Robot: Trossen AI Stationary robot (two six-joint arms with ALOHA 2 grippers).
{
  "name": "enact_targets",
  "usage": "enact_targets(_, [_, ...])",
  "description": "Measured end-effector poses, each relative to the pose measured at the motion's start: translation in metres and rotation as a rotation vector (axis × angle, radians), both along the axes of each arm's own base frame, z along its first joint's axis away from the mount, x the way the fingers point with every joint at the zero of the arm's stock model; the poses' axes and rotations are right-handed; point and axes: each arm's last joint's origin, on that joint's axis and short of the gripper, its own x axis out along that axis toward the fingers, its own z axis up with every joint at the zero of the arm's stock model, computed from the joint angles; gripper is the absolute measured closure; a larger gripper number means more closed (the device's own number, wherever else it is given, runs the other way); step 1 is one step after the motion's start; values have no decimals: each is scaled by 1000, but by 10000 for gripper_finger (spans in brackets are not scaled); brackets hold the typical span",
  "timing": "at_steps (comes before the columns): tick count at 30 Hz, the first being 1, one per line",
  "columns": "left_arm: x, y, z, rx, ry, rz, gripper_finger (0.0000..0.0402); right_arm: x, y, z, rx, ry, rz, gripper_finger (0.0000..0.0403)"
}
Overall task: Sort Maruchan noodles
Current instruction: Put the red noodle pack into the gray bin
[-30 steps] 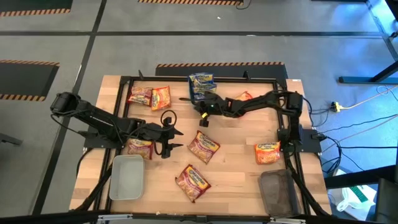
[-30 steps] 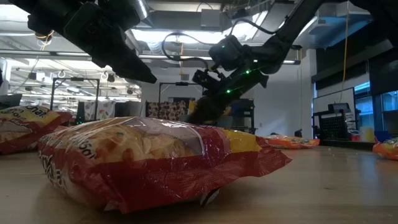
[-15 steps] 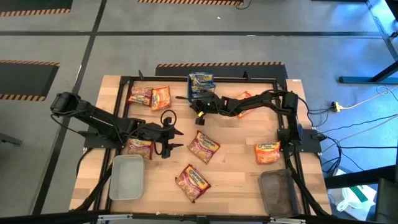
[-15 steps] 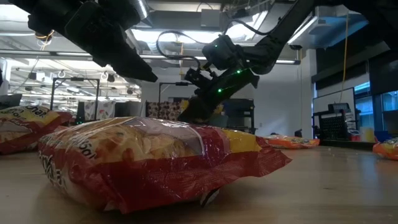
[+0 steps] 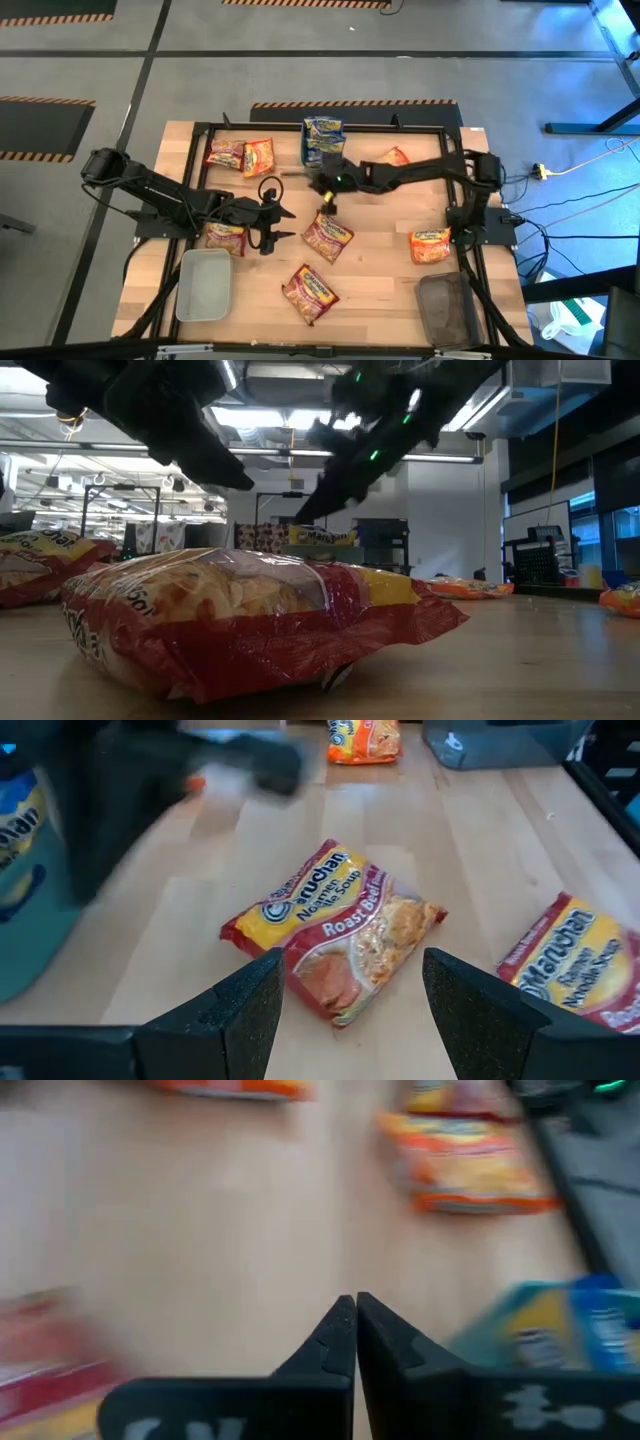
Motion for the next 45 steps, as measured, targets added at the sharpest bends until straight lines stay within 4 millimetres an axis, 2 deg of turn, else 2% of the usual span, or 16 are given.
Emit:
enact_targets(5, [2, -1, 4, -45, -52, 13, 169, -28, 52, 18, 36, 28, 65, 402])
enact_targets(9, [4, -1, 9, -40, -99, 14, 169, -55, 83, 15, 23, -16, 82, 402])
enact_targets(12, [6, 2, 12, -42, -139, 35, 169, -73, 97, 5, 37, -84, 84, 402])
enact_targets(14, [8, 5, 11, -43, -143, 49, 169, -84, 102, -3, 66, -122, 80, 402])
enact_targets(19, [18, 12, 7, -51, -117, 75, 158, -98, 103, -20, 177, -235, 35, 402])
enact_targets(24, [43, 20, 4, -105, -62, 39, 124, -106, 102, -31, 252, -226, -6, 402])
enact_targets(29, [71, 29, 1, -143, 49, 92, 95, -109, 104, -37, 296, -213, -27, 402])
enact_targets(35, [92, 44, 1, -191, 219, 186, 95, -110, 122, -51, 302, -166, 11, 402])
enact_targets(39, [102, 54, -5, -248, 261, 259, 97, -110, 134, -62, 306, -155, 17, 402])
enact_targets(45, [107, 66, -26, -345, 321, 345, 97, -110, 149, -74, 326, -150, 46, 402])
